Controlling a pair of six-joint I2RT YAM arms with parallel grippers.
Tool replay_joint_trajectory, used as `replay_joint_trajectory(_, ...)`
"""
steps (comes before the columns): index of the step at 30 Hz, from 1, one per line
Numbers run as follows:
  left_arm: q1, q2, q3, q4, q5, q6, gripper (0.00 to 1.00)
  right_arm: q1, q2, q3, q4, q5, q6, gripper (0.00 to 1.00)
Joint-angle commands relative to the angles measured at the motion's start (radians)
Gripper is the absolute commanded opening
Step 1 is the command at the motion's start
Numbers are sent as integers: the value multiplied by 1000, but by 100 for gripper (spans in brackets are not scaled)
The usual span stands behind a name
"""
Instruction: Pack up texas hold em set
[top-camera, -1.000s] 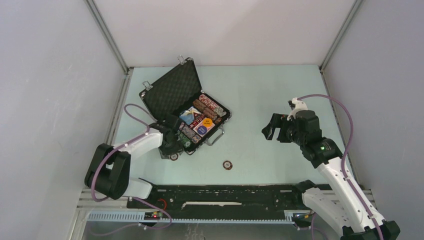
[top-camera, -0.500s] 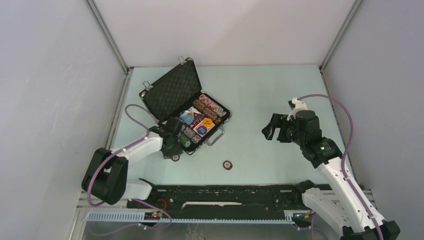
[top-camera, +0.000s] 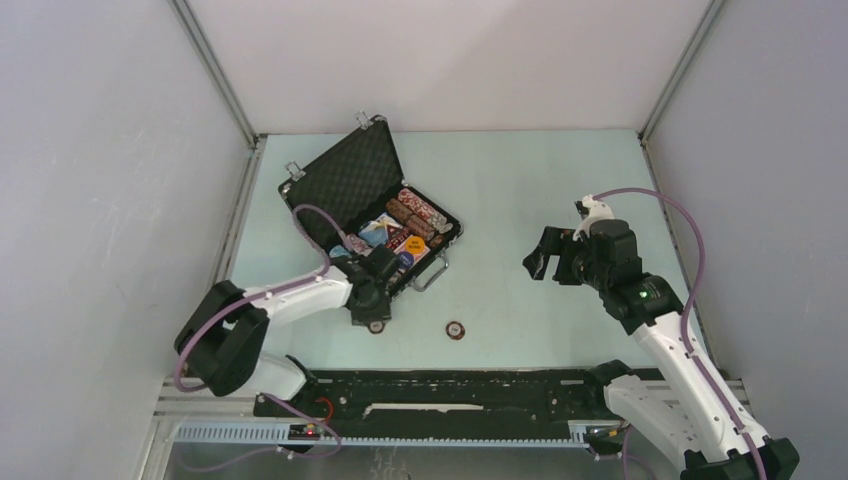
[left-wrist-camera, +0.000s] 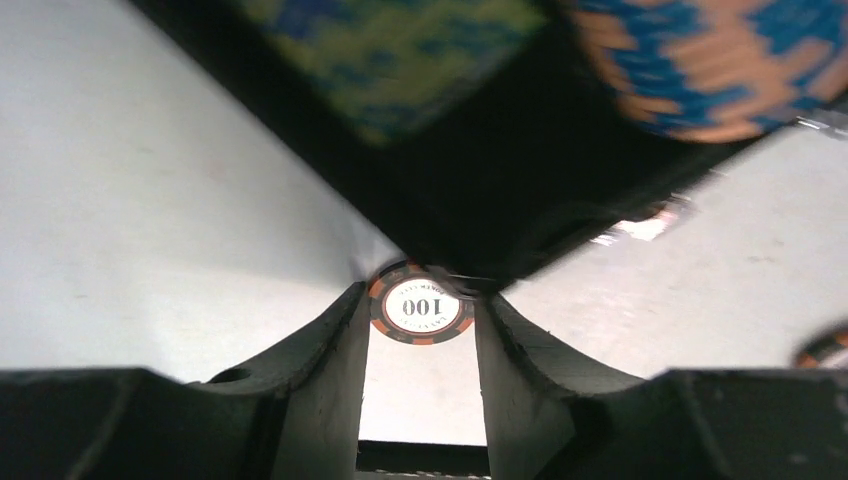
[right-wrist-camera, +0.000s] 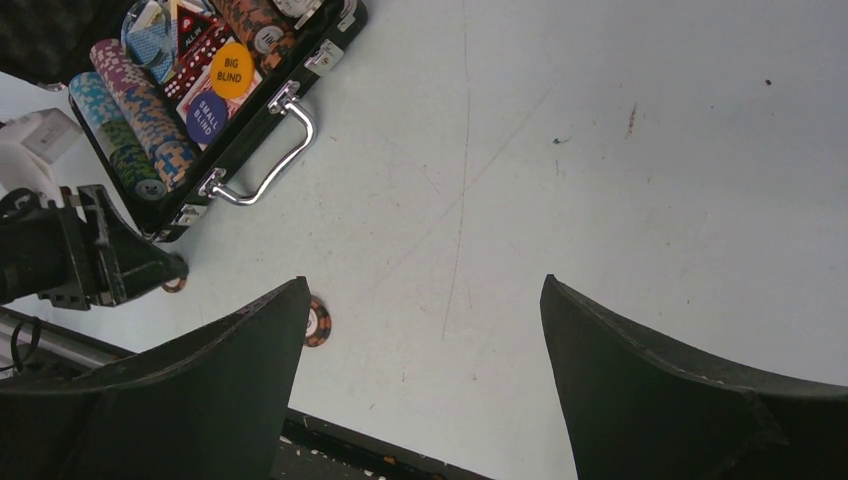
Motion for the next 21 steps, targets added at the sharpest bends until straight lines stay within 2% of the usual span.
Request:
replay_joint_trajectory(1, -97, 70, 77, 88, 89, -78, 46, -3, 5, -1, 22, -7, -7, 95)
replay_joint_trajectory(5, -154, 124, 130, 106, 104, -88, 47, 4, 12, -1, 24, -5, -8, 95)
replay_joint_trajectory(9, -162, 187, 173, 127, 122, -74, 47, 31, 20, -1, 23, -2, -8, 95)
replay_joint_trajectory(13, -169, 171, 192, 156, 145, -48, 52, 140, 51, 20, 2, 53, -9, 96)
replay_joint_trajectory(21, -151, -82, 201, 85, 105, 44, 86, 359, 228, 141, -119, 197, 87, 97)
